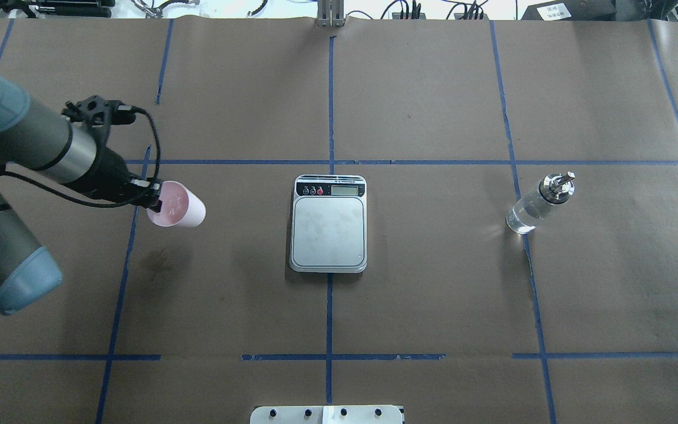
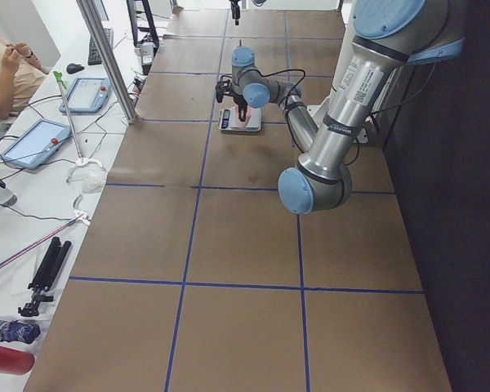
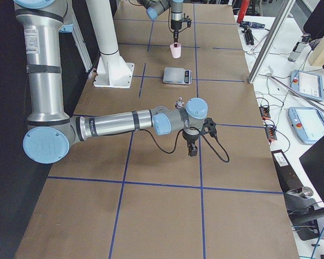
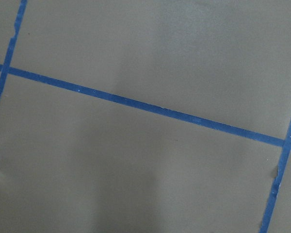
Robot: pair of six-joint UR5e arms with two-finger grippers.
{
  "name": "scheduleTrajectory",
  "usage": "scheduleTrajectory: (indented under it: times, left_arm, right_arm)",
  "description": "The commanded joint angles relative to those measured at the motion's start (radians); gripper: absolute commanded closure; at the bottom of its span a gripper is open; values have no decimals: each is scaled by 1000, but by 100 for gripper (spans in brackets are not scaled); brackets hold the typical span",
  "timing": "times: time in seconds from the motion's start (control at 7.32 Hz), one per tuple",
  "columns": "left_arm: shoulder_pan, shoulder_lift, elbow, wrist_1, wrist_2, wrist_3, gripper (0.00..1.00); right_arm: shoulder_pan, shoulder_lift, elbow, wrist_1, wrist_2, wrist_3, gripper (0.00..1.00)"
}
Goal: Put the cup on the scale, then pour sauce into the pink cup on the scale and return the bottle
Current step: 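Carry the pink cup with the left gripper onto the scale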
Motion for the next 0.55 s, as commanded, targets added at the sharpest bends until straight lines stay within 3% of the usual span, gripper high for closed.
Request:
scheduleTrajectory:
  times: [0.0,0.27,0.41]
  left_arm:
    - [63,-189,166,14,68,-31,100]
    - [90,-287,290,10,72,-49,100]
    - [96,-282,299,11,104,-49,100]
  right_arm:
    - [-2,-1,1,1,2,1,0]
    - [-5,-1,0,1,0,1,0]
    - [-5,0,0,1,0,1,0]
